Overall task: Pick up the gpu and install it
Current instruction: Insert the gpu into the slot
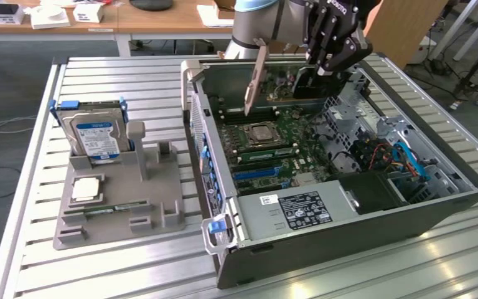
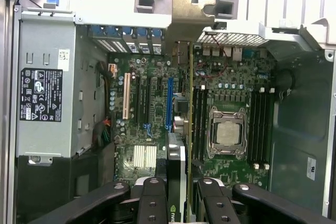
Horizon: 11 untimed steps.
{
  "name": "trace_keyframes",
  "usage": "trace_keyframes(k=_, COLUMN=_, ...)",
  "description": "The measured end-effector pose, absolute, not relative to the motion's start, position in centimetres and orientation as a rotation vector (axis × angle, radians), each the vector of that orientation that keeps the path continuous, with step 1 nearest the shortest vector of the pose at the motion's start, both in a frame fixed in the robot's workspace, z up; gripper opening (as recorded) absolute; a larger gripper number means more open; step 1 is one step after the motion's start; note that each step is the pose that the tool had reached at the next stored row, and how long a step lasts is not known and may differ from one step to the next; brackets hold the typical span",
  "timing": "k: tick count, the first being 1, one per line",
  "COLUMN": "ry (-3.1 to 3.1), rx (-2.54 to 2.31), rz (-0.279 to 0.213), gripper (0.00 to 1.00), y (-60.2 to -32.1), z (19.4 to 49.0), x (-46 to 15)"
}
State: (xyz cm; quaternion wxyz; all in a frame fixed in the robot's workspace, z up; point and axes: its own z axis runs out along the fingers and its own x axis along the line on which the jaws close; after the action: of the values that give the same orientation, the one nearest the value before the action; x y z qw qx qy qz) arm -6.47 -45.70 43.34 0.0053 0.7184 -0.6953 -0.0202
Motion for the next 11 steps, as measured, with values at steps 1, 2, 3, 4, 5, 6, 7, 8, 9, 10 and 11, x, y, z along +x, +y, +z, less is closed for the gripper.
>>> trace_keyframes(k=1, ry=-2.177, rx=2.249, rz=-0.063, gripper=0.27, y=-45.70, z=43.26, x=-6.47)
trace_keyframes(k=2, ry=-2.177, rx=2.250, rz=-0.063, gripper=0.27, y=-45.70, z=43.19, x=-6.47)
trace_keyframes(k=3, ry=-2.177, rx=2.250, rz=-0.063, gripper=0.27, y=-45.70, z=43.13, x=-6.48)
trace_keyframes(k=4, ry=-2.178, rx=2.250, rz=-0.063, gripper=0.27, y=-45.70, z=43.09, x=-6.48)
trace_keyframes(k=5, ry=-2.177, rx=2.250, rz=-0.062, gripper=0.27, y=-45.70, z=43.05, x=-6.48)
trace_keyframes(k=6, ry=-2.178, rx=2.250, rz=-0.062, gripper=0.27, y=-45.70, z=43.02, x=-6.48)
trace_keyframes(k=7, ry=-2.178, rx=2.250, rz=-0.062, gripper=0.27, y=-45.70, z=42.99, x=-6.48)
trace_keyframes(k=8, ry=-2.178, rx=2.250, rz=-0.062, gripper=0.27, y=-45.70, z=42.96, x=-6.48)
trace_keyframes(k=9, ry=-2.178, rx=2.250, rz=-0.062, gripper=0.27, y=-45.70, z=42.94, x=-6.48)
trace_keyframes(k=10, ry=-2.178, rx=2.250, rz=-0.062, gripper=0.27, y=-45.70, z=42.92, x=-6.48)
trace_keyframes(k=11, ry=-2.178, rx=2.250, rz=-0.062, gripper=0.27, y=-45.70, z=42.90, x=-6.48)
